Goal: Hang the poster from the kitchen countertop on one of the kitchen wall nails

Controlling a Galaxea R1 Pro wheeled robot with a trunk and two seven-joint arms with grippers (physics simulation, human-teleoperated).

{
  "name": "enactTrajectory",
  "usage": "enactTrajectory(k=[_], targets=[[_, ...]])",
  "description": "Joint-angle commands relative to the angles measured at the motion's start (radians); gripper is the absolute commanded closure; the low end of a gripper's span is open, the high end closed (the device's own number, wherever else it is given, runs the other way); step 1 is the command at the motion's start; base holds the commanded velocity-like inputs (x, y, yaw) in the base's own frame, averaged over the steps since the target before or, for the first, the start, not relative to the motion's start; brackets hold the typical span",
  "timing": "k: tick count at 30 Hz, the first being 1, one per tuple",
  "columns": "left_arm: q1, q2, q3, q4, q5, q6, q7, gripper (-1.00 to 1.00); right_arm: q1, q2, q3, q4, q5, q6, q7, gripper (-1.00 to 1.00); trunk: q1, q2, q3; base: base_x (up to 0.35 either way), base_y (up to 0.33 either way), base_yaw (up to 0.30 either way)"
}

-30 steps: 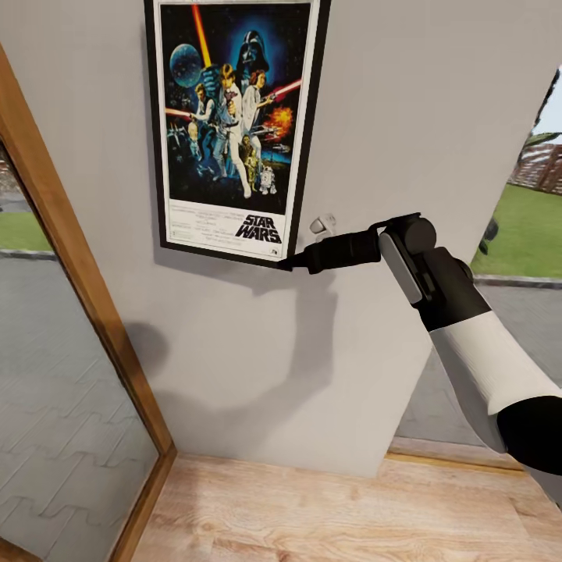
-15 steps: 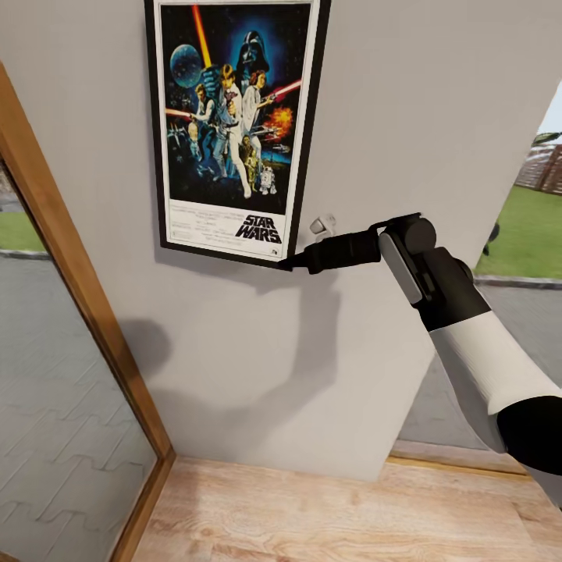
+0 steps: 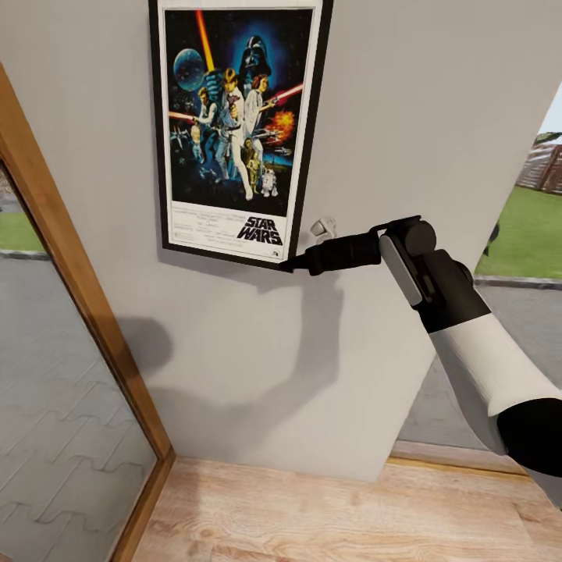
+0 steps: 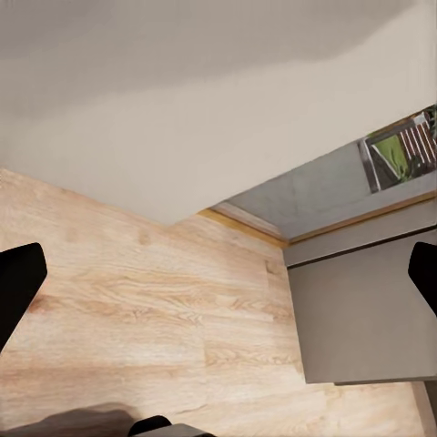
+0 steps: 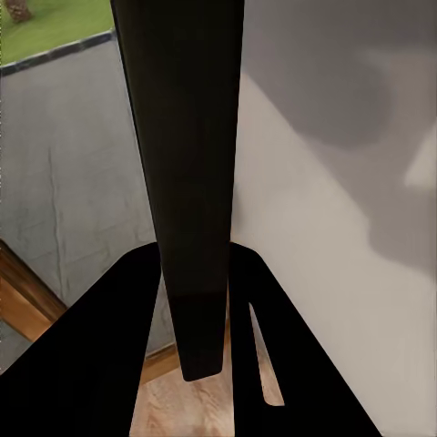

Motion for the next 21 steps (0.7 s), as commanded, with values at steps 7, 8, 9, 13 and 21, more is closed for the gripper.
enactTrajectory(k=[7, 8, 9, 13, 21], targets=[[0.000, 0.000, 0.000, -0.001, 0.004, 0.011, -0.002, -1.00, -0.001, -0.001, 0.001, 0.000, -0.001, 0.004, 0.002, 1.00, 0.001, -0.002, -0.002, 0.000, 0.000, 0.000], [0.000, 0.000, 0.000, -0.001, 0.004, 0.011, -0.002, -1.00, -0.001, -0.001, 0.001, 0.000, -0.001, 0.004, 0.002, 1.00, 0.001, -0.002, -0.002, 0.000, 0.000, 0.000], [0.000, 0.000, 0.000, -0.001, 0.004, 0.011, -0.002, -1.00, -0.001, -0.001, 0.001, 0.000, -0.001, 0.004, 0.002, 1.00, 0.001, -0.002, -0.002, 0.000, 0.000, 0.000], [0.000, 0.000, 0.000, -0.001, 0.004, 0.011, -0.002, -1.00, -0.001, -0.001, 0.001, 0.000, -0.001, 0.004, 0.002, 1.00, 0.001, -0.002, -0.002, 0.000, 0.000, 0.000], [0.000, 0.014, 0.002, 0.009, 0.004, 0.011, -0.002, -1.00, -0.003, 0.000, 0.009, 0.001, -0.001, 0.005, 0.002, 1.00, 0.001, -0.002, -0.002, 0.046, 0.000, 0.000]])
